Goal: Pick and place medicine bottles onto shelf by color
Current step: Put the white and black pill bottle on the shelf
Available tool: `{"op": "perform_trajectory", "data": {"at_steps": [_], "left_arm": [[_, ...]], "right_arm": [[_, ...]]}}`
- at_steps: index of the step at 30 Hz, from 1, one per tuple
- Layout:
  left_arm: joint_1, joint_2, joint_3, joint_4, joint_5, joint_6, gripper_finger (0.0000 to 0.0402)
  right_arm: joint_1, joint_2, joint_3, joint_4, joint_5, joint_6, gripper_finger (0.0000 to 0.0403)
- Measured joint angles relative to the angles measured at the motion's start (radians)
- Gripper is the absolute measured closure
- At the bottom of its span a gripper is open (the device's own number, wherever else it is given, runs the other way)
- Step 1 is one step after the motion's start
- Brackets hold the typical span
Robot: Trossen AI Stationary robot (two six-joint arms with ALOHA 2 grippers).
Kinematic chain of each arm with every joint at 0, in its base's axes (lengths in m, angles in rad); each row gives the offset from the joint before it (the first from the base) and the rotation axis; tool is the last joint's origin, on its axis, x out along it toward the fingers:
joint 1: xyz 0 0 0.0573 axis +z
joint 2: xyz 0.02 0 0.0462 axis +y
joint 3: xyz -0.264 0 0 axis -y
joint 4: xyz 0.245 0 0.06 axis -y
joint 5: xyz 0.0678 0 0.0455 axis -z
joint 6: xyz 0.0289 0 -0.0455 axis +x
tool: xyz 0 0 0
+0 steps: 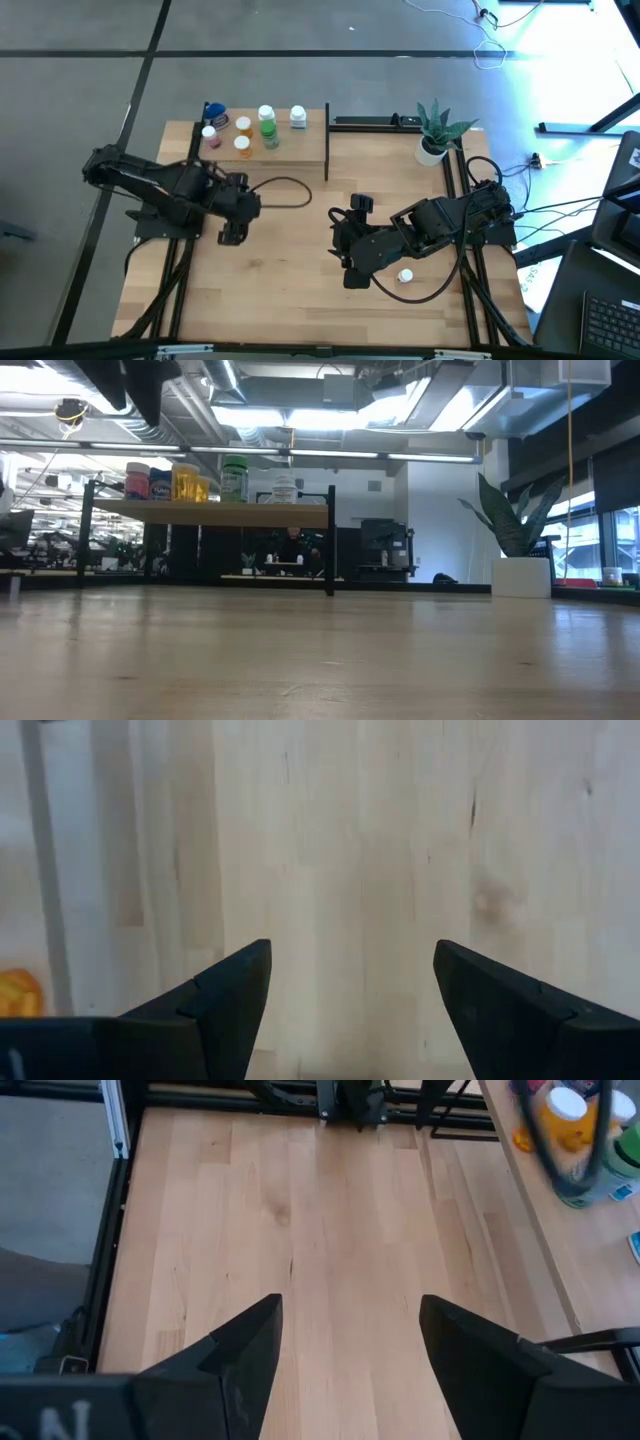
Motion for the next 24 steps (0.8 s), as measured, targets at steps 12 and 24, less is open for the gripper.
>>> {"op": "perform_trajectory", "data": {"at_steps": [12,24], "left_arm": [[-0.123,-0.052,0.000,-0.002,-0.152,-0.059,0.0127],[-0.133,-0.137,0.000,-0.007,-0.157,-0.071,0.0127]], "right_arm": [[-0.013,0.000,0.000,-0.029,-0.092,0.132,0.0163],[-0.011,-0.021,-0.171,-0.308,-0.170,0.690,0.0163]]}}
